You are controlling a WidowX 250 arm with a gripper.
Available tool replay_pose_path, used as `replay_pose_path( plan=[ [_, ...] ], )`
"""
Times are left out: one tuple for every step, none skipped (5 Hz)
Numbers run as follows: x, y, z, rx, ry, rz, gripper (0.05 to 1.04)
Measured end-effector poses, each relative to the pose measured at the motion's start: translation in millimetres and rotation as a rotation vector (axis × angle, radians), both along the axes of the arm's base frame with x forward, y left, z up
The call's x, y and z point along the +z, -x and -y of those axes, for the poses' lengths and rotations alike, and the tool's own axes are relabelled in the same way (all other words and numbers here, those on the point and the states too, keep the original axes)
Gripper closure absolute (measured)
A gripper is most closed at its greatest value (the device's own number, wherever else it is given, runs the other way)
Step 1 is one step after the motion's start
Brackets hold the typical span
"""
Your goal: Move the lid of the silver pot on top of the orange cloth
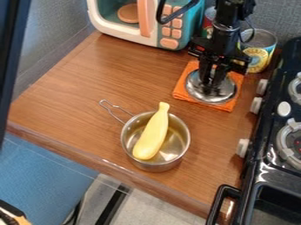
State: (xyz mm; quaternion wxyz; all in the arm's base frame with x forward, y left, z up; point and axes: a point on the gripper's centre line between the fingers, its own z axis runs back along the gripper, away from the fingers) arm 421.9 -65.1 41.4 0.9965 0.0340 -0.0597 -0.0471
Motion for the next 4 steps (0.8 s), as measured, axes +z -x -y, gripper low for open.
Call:
replay_pose_path(
  plan=[
    [-5.2,3,-1,0.013,0.039,-0.033,0.433],
    [-4.8,5,0,0.006,0.068,-0.049,0.147],
    [28.5,8,7,-0.022,0.060,0.008,0.075],
    [58.6,21,8,-0.022,0.038,0.044,0.081]
  ],
)
